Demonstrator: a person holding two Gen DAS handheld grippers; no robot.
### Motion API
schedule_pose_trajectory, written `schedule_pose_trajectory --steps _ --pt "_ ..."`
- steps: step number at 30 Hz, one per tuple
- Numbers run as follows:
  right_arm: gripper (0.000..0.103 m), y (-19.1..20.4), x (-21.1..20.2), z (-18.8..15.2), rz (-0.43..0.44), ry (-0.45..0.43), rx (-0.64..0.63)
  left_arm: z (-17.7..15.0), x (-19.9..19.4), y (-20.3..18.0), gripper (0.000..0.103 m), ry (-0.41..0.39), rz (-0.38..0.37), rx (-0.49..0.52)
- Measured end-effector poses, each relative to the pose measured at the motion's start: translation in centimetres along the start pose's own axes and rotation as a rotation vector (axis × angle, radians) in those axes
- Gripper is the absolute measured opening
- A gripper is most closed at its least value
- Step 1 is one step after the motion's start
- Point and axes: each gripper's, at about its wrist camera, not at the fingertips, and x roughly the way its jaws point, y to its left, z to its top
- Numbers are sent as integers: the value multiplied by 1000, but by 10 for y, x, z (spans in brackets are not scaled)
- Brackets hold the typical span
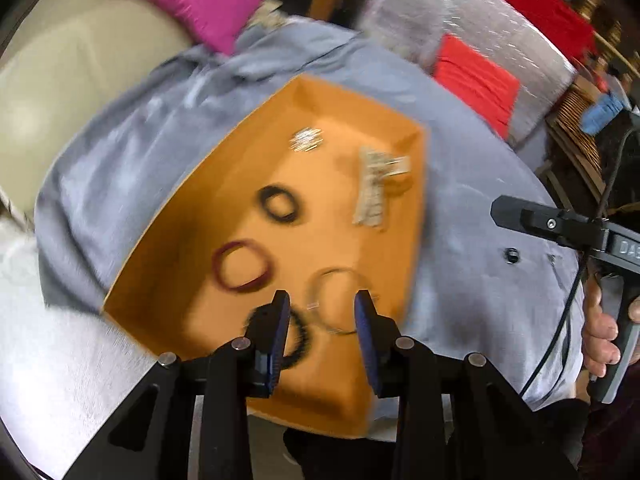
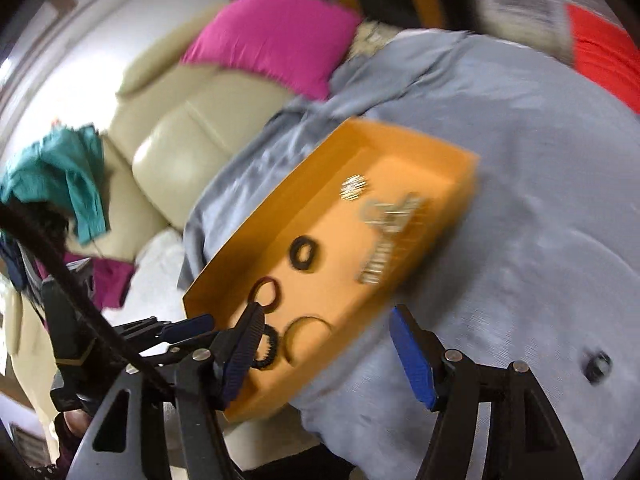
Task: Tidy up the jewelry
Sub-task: 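Move both open tools back over the remaining jewelry on the table, then grasp the small black hair tie with the left tool while the right tool grasps the gold watch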
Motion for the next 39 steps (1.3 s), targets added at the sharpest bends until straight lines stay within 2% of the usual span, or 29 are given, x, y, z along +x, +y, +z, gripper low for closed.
schedule_pose_trajectory --steps 6,12,16,20,25,28,34,39 --pt "68 -103 -83 -41 -39 -141 186 3 0 -91 42 -51 -25 171" --pt "68 -213 -163 -101 -77 -295 425 0 38 -177 43 -19 -63 289" --pt "68 -270 -202 -141 -71 -427 576 -4 74 -221 43 -2 -78 317" --pt "68 -315 -225 -173 -82 -491 697 -7 108 -246 43 -3 -70 315" --pt "68 -348 -227 -185 -104 -511 816 -13 148 -265 43 20 -61 315" --pt "68 -356 -226 -186 -113 -511 841 -12 162 -273 43 40 -53 313" --pt "68 -352 -213 -181 -113 -505 822 -5 160 -290 43 -4 -59 341" --pt "68 -347 -199 -175 -117 -476 807 -2 160 -289 48 14 -90 326"
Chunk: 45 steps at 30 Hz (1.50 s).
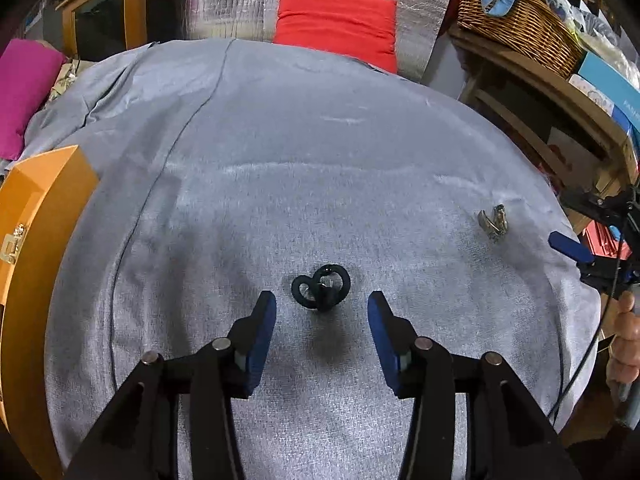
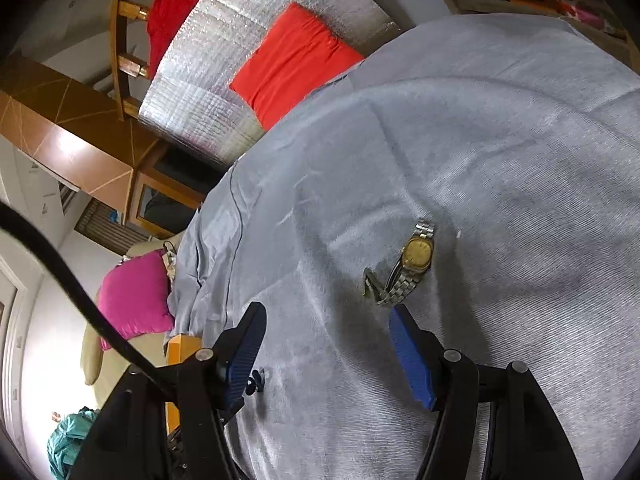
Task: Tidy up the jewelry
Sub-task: 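Grasp the small black hair tie with the left tool while the right tool grasps the gold watch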
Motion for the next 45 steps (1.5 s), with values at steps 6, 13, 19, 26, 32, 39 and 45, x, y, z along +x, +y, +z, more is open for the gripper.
schedule_pose_trajectory --steps 6,13,19,26,32,39,45 --pt "68 1 12 -4 -15 23 4 -4 0 8 49 19 2 -15" --pt "68 2 16 -7 -12 30 27 -10 2 18 49 48 -5 -46" --pt "68 -7 14 -4 -14 21 63 -9 3 19 50 48 -11 -62" --pt "68 -23 10 4 -10 2 135 0 8 14 54 53 -32 -65" --pt "57 -30 20 9 -39 18 174 10 16 18 58 75 -96 -85" --pt "57 -39 46 18 -135 38 221 14 35 24 59 140 -123 -83" --pt "57 -31 62 23 -213 36 185 24 43 21 59 143 -132 -38"
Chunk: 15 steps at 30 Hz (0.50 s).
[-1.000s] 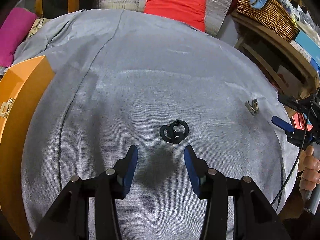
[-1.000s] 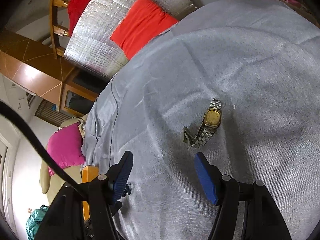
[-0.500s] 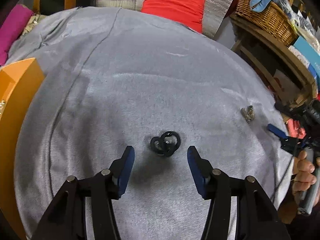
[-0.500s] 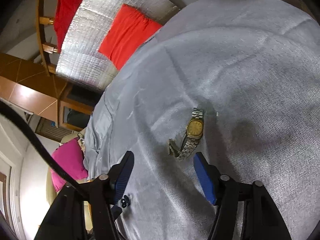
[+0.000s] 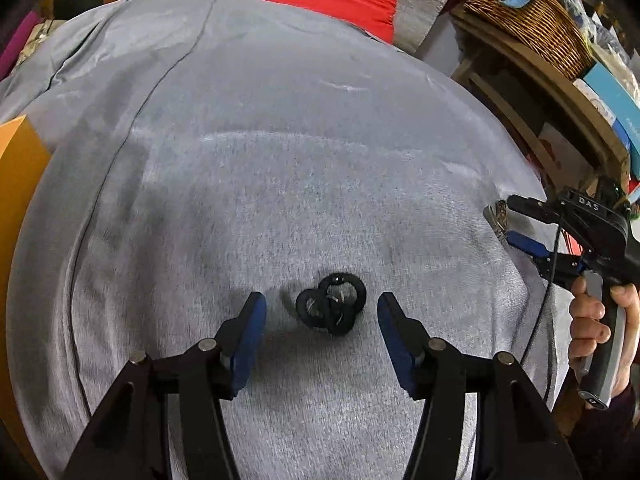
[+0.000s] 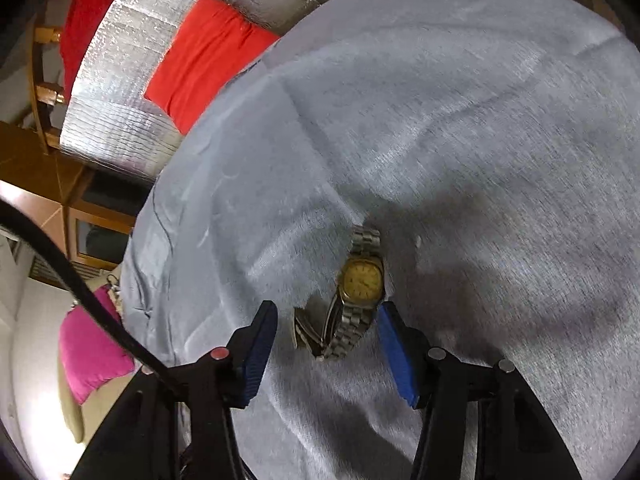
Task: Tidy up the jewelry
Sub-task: 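Grasp the small black hair tie with the left tool while the right tool grasps the gold watch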
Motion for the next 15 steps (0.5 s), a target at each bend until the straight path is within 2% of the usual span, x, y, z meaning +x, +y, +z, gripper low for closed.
schedule_pose_trajectory --steps 5,7,9,13,15 --pt "57 11 6 -1 -73 -31 -49 5 4 -1 59 -7 -13 13" --pt "50 16 8 -2 -125 -52 -82 4 4 -2 59 -15 -26 18" --pt "39 24 13 -6 -194 -74 -140 3 4 -5 58 -18 -33 32" --pt "24 37 18 -12 -319 -121 -245 -2 4 -14 37 -27 -23 98" --pt "19 39 18 -14 -341 -133 -274 -4 7 -17 29 -30 1 120"
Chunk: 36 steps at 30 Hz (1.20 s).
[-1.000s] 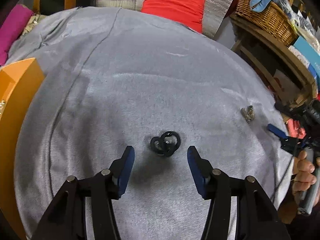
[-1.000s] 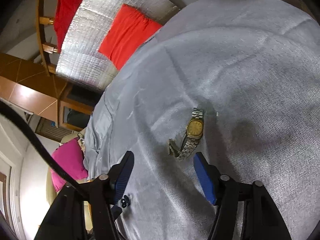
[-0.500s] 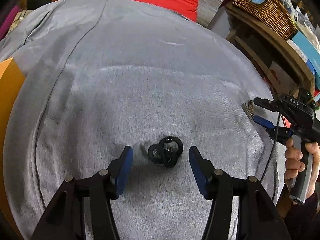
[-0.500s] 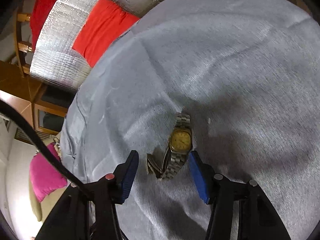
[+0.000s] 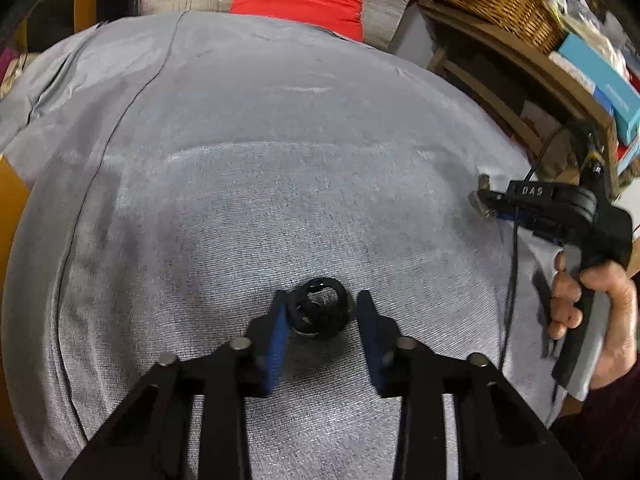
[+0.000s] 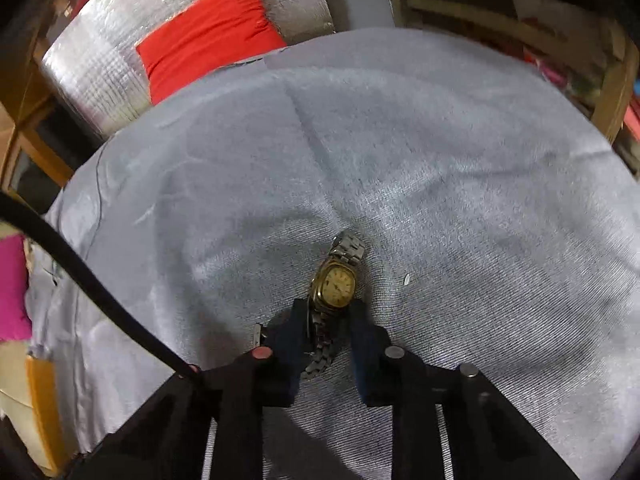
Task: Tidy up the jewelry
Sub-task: 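Grasp the small black hair tie with the left tool while the right tool grasps the gold watch, then carry the black hair tie with the left tool while the right tool carries the watch over the box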
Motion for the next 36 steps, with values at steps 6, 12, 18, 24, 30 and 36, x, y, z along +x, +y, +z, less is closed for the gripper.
schedule_pose_trajectory --steps 6,12,18,24,30,36 --pt "10 -9 -6 -2 23 0 6 2 0 4 16 -25 5 -4" --pt "10 -21 -20 1 149 -5 55 -1 -16 0 15 -81 22 7" --pt "10 -34 -34 0 310 -9 121 -8 -34 -2 15 -136 34 -5" --pt "10 -34 -51 -5 434 -31 122 -11 -47 -7 15 -181 63 -13" --pt "10 -15 -72 -16 493 -84 51 -15 -66 -10 15 -235 98 -33" --pt "10 25 -94 -36 594 -115 -49 -27 -104 7 15 -308 97 -85"
